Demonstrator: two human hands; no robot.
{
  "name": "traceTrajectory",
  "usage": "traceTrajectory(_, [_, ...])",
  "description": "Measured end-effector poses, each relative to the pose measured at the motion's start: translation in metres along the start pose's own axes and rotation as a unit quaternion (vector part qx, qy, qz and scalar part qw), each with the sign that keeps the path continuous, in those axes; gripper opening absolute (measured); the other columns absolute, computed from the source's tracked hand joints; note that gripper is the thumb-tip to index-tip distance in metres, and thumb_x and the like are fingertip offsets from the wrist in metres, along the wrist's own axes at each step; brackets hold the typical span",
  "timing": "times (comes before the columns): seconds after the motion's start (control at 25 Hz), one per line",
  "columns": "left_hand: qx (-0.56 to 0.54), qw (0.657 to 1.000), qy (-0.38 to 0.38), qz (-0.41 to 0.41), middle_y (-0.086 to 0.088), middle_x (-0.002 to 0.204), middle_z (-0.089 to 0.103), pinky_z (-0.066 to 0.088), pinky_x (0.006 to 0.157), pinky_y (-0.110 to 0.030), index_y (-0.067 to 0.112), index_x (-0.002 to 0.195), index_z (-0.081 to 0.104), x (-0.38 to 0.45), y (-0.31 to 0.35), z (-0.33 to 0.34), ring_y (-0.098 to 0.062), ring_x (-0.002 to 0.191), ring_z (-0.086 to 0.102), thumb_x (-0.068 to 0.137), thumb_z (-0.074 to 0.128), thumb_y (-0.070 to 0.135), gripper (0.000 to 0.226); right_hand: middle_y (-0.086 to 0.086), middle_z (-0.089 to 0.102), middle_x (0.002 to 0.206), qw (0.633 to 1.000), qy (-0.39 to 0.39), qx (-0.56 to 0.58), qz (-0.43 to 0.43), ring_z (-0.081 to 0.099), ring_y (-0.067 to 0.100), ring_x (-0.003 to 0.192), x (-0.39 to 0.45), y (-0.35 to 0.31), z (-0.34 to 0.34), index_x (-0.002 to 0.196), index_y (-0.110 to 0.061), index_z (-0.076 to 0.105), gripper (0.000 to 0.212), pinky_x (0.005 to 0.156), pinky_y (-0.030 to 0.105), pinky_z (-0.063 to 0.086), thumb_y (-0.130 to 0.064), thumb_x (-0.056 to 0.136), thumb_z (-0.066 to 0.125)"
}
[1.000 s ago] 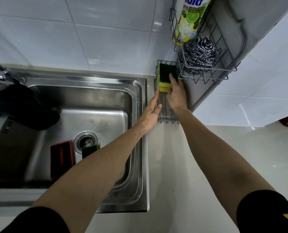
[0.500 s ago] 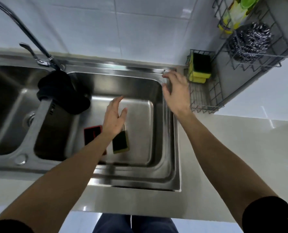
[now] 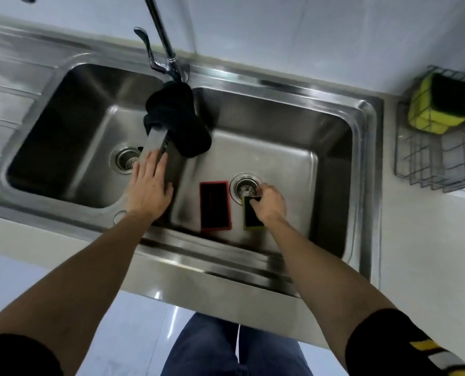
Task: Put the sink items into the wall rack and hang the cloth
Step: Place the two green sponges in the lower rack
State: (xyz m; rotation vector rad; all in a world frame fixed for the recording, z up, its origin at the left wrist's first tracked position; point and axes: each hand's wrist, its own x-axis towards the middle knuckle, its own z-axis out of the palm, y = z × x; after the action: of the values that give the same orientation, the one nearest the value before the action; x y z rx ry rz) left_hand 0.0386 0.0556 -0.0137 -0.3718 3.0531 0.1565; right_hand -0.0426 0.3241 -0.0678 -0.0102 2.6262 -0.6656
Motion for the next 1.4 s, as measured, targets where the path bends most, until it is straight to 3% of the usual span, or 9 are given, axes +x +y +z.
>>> traceTrajectory(0.12, [0.047,0.999,-0.016,0.007,-0.011,0.163,0.000,0.009,0.122,-0.047,0.007,0.153,0.005,-0.001,-0.009,0.008,-0.024,0.150,-0.004,0.091,0.044,0.033,0.077,0.015,0.053,0.130,0.993,-0.031,-0.011,0.112,0.053,0.036,0.120,0.002,0.008,0.025,0.129,-0.011,0.049,0.056,0.096,0.041,0.048,-0.030,0.082,0.072])
traceTrajectory(0.28, [0.067,0.998,-0.015,0.006,-0.012,0.162,-0.003,0.009,0.122,-0.047,0.009,0.153,0.001,0.000,-0.008,0.007,-0.026,0.150,-0.006,0.093,0.035,0.039,0.076,0.019,0.050,0.132,0.975,-0.052,0.024,0.215,0.052,0.039,0.121,0.007,0.017,0.040,0.130,-0.007,0.042,0.068,0.095,0.044,0.048,-0.032,0.078,0.077])
traceTrajectory(0.56, [0.067,0.998,-0.015,0.005,-0.012,0.162,-0.007,0.006,0.122,-0.046,0.010,0.153,-0.002,0.001,-0.008,0.006,-0.025,0.150,-0.009,0.095,0.032,0.041,0.074,0.017,0.061,0.123,0.963,-0.036,0.051,0.261,0.060,0.035,0.113,0.013,0.019,0.045,0.120,-0.006,0.054,0.057,0.087,0.039,0.051,-0.028,0.075,0.081])
traceTrajectory(0.84, [0.052,0.999,-0.013,0.004,-0.012,0.162,-0.007,0.007,0.122,-0.045,0.007,0.152,-0.005,0.000,-0.010,0.008,-0.025,0.150,-0.008,0.094,0.032,0.039,0.076,0.015,0.066,0.117,0.969,0.003,0.095,0.226,0.063,0.034,0.108,0.014,0.015,0.037,0.116,-0.012,0.060,0.038,0.088,0.036,0.050,-0.018,0.081,0.074])
traceTrajectory(1.12, [-0.024,0.999,-0.022,0.015,-0.011,0.162,-0.001,0.005,0.122,-0.043,0.009,0.153,0.002,0.009,-0.003,0.002,-0.024,0.150,-0.002,0.096,0.040,0.036,0.074,0.016,0.069,0.109,0.938,0.113,0.289,0.156,0.066,0.028,0.096,0.011,0.010,-0.040,0.110,-0.007,0.060,0.037,0.089,0.041,0.055,-0.011,0.077,0.078])
traceTrajectory(1.28, [-0.118,0.990,-0.011,0.076,-0.012,0.162,0.005,0.005,0.122,-0.041,0.007,0.153,0.010,0.039,0.067,-0.009,-0.026,0.150,0.003,0.096,0.047,0.032,0.072,0.015,0.068,0.108,0.899,0.203,0.378,0.089,0.065,0.026,0.097,0.005,0.026,-0.130,0.108,-0.010,0.057,0.034,0.088,0.040,0.055,-0.007,0.079,0.075])
traceTrajectory(1.4, [-0.217,0.968,-0.015,0.121,-0.009,0.162,0.006,0.006,0.122,-0.036,0.009,0.152,0.012,0.060,0.162,-0.024,-0.024,0.150,0.006,0.097,0.045,0.033,0.069,0.010,0.067,0.100,0.865,0.263,0.425,0.049,0.066,0.021,0.091,-0.001,0.054,-0.206,0.108,-0.013,0.057,0.031,0.075,0.027,0.056,-0.005,0.081,0.070])
